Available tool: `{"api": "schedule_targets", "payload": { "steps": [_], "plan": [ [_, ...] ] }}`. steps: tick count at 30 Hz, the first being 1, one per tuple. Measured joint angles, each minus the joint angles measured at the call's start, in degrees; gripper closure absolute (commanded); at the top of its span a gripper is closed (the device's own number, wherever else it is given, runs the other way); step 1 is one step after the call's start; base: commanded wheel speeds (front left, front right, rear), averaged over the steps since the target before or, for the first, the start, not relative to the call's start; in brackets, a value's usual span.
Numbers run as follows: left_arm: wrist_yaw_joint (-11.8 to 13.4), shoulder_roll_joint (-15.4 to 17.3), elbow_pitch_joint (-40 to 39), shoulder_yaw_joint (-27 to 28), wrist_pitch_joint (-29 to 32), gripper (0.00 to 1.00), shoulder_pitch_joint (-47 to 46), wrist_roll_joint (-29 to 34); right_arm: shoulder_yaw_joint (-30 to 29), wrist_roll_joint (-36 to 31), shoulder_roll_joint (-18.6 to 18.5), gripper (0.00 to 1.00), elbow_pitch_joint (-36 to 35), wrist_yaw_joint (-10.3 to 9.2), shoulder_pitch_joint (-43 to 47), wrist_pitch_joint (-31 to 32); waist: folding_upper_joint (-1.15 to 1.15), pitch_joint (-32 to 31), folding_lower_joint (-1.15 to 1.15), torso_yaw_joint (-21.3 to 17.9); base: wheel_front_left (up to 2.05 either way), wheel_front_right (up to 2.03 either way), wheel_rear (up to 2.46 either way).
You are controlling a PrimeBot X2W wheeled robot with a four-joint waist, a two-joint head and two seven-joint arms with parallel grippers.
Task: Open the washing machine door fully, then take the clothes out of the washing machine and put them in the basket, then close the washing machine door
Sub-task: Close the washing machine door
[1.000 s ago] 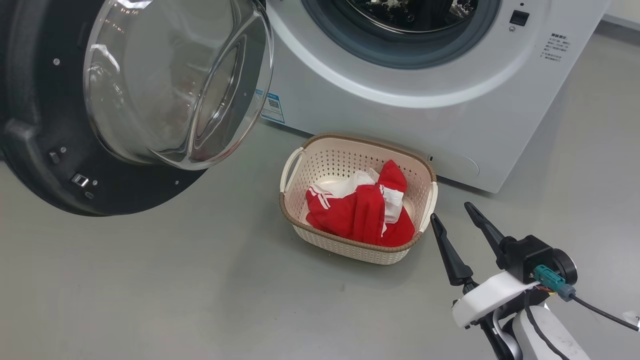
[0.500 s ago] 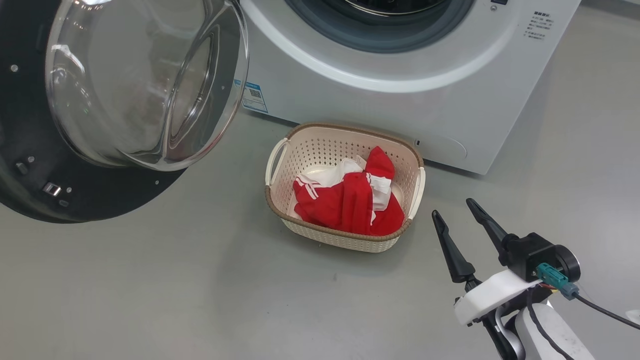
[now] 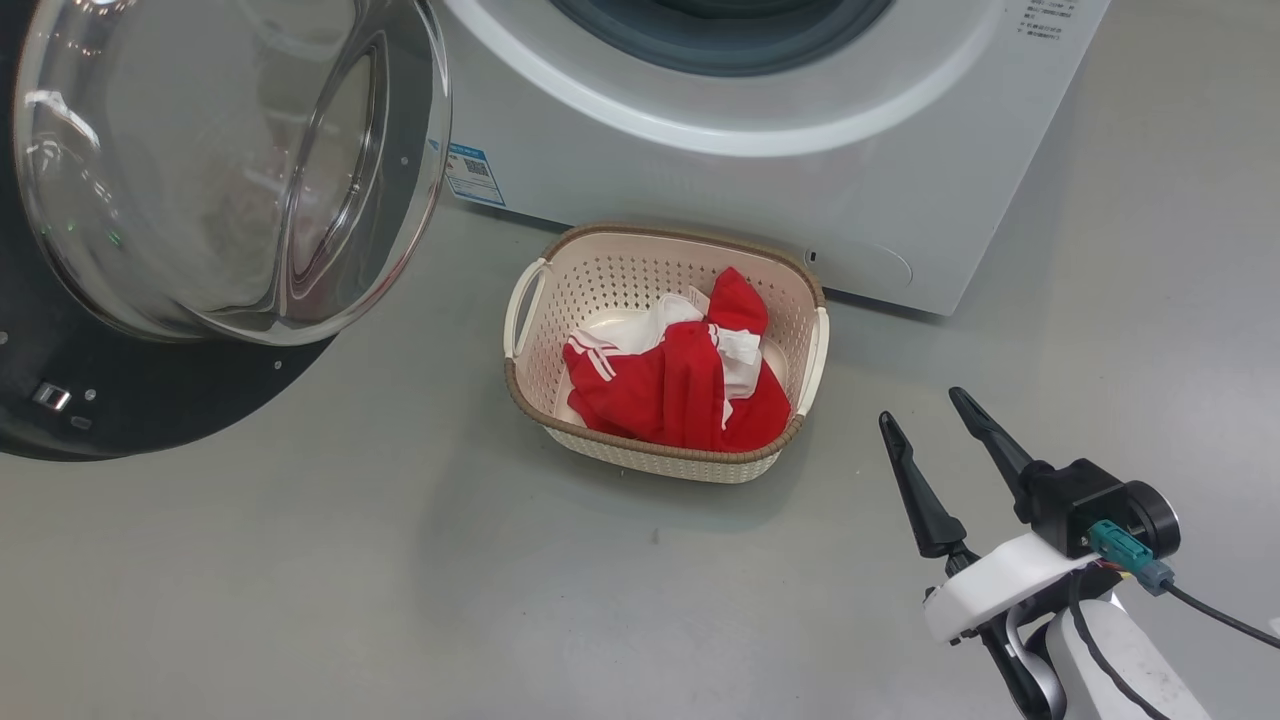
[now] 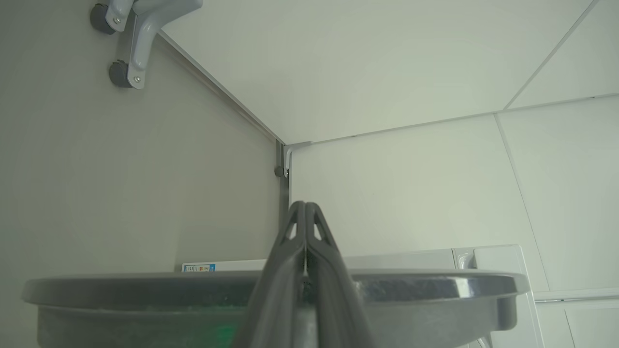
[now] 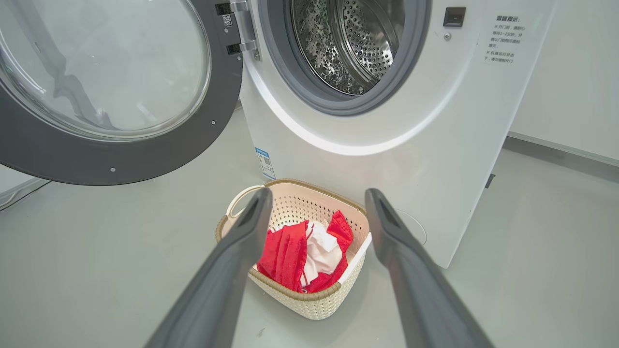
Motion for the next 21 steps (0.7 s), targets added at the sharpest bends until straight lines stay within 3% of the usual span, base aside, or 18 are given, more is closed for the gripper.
{"api": "schedule_targets", "payload": {
  "steps": [12,21],
  "plan": [
    [0.00,-0.21,1.85,-1.19,2.91,1.00,-1.13,-1.62,-0.13,0.00,-0.13,0.00,-0.19,0.00,0.00,0.00,0.00,0.36,0.00,-0.13,0.00,0.00,0.00],
    [0.00,0.23,2.04,-3.79,10.14,1.00,-1.13,-2.58,-0.29,0.05,-0.15,0.00,-0.18,0.00,0.00,0.00,0.00,0.03,0.00,0.28,0.00,0.00,0.00]
  ]
}}
